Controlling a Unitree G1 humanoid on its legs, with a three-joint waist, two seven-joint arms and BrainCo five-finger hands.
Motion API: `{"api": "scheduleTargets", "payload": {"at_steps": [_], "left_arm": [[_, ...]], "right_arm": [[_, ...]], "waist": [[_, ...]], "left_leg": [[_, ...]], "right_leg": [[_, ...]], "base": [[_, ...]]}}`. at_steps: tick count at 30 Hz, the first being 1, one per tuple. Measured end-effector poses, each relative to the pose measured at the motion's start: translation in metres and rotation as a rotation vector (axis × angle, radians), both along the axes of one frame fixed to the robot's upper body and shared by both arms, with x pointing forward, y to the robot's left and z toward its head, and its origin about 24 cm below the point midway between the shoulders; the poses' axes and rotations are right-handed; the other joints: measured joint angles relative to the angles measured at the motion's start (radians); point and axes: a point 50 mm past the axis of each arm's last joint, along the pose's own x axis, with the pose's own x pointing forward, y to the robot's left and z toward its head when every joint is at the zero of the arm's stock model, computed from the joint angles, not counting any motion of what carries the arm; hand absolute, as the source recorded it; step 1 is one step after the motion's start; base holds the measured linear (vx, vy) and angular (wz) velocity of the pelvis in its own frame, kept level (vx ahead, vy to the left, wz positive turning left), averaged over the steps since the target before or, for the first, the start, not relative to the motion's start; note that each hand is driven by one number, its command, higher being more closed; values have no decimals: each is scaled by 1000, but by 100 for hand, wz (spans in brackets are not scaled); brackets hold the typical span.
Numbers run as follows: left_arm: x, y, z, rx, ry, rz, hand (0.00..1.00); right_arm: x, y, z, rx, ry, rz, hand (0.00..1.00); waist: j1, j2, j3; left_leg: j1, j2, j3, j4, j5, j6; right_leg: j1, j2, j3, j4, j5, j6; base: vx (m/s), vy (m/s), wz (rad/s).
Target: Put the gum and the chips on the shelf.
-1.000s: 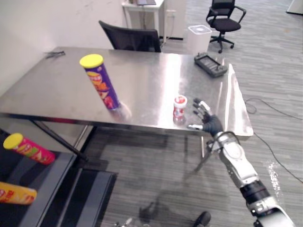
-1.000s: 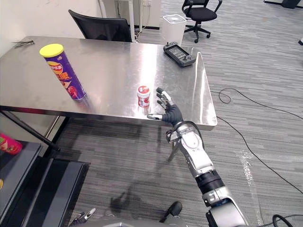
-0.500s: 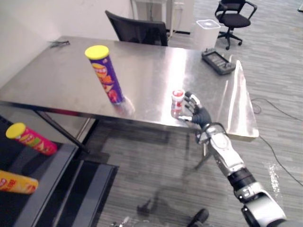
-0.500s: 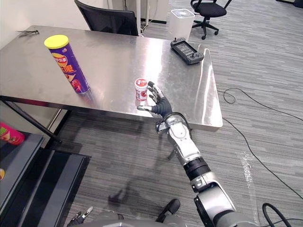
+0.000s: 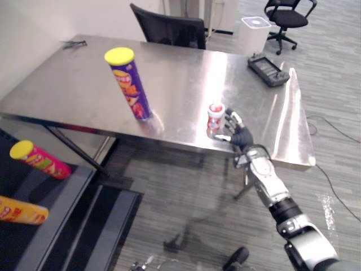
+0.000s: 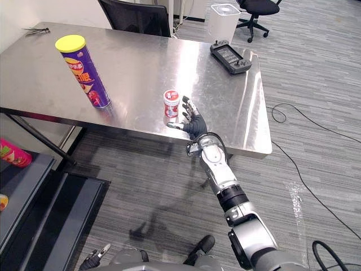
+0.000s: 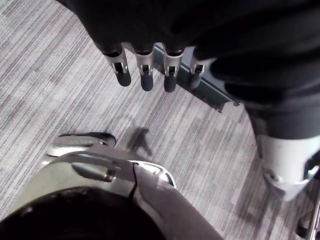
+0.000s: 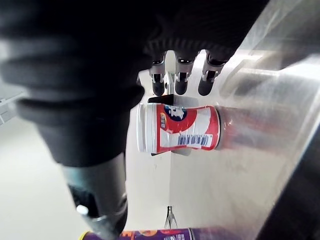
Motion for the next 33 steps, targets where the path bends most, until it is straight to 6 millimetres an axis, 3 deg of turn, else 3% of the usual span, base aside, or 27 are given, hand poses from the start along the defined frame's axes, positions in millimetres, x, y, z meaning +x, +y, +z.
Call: {"api": "scheduleTargets", "payload": {"at_steps": [9, 14, 25, 33], "left_arm": [[0, 0, 0, 1, 1, 1, 0], [0, 0, 0, 0, 1, 3, 0], [1, -1, 0, 13, 2, 13, 0], [0, -2, 0, 10, 6, 1, 0]], "right_arm": [[9, -8, 6, 21, 0, -75, 0], [20, -3, 26, 17, -43, -69, 0], [38, -3, 39, -6, -33, -99, 0], [47, -7, 47, -22, -27, -143, 0]], "waist": [[1, 1, 4], [7, 2, 8], [48, 4, 15], [57, 2, 30]], "left_leg": [[-7, 1, -14, 5, 0, 0], [-24, 9, -22, 19, 0, 0], [-49, 16, -46, 46, 0, 0], [-74, 19, -77, 53, 0, 0]], "right_leg": [[0, 0, -2, 0, 0, 0], [-4, 4, -4, 0, 0, 0], [-6, 5, -16, 4, 0, 0], [-7, 4, -31, 6, 0, 0]], "base": [[-3, -3, 2], [-9, -7, 2], [-18, -8, 6], [-43, -3, 11]]}}
